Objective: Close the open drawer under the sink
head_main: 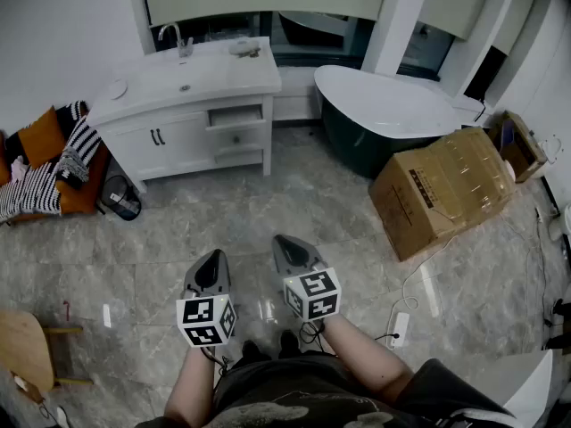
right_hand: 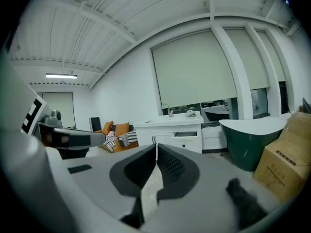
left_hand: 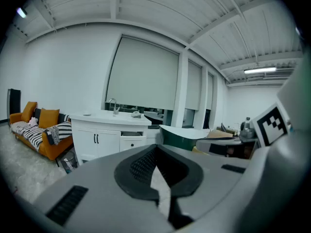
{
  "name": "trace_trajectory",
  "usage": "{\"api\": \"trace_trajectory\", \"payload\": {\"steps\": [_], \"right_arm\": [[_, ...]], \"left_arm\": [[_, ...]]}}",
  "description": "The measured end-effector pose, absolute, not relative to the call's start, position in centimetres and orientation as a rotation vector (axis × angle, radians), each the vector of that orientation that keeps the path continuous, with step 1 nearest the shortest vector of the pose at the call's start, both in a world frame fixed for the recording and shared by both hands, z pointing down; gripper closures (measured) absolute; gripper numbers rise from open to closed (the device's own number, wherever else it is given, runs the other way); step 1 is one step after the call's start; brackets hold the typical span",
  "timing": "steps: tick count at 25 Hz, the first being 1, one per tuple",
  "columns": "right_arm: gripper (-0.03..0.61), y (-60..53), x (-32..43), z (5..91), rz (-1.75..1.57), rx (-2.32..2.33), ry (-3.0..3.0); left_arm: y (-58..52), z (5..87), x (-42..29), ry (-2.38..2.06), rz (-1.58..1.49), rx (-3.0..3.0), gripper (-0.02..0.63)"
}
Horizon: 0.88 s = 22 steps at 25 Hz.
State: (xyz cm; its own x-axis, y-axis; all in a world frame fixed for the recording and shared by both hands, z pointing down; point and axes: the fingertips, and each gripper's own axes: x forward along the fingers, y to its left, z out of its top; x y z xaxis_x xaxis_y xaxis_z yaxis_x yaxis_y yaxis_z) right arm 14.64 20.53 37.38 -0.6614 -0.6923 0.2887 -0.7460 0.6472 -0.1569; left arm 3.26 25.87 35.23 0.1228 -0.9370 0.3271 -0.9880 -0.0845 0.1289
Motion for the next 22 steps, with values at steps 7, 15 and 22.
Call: {"api": "trace_trajectory", "payload": {"steps": [7, 15, 22], "right_arm": [[0.549, 20.0, 15.6, 37.7, 0.397, 1.149, -2.678], [0.551, 18.9, 16.8, 37.5, 0.395, 1.121, -2.719], [0.549, 18.2, 18.0, 38.2, 0.421, 1.082, -2.761]], "left_arm": [[25.2, 35.2, 4.8, -1.894, 0.265, 2.099, 0.6], [24.2, 35.2, 6.1, -1.917, 0.247, 2.077, 0.6], [23.5, 35.1, 5.5, -1.98, 0.225, 2.041, 0.598]]}}
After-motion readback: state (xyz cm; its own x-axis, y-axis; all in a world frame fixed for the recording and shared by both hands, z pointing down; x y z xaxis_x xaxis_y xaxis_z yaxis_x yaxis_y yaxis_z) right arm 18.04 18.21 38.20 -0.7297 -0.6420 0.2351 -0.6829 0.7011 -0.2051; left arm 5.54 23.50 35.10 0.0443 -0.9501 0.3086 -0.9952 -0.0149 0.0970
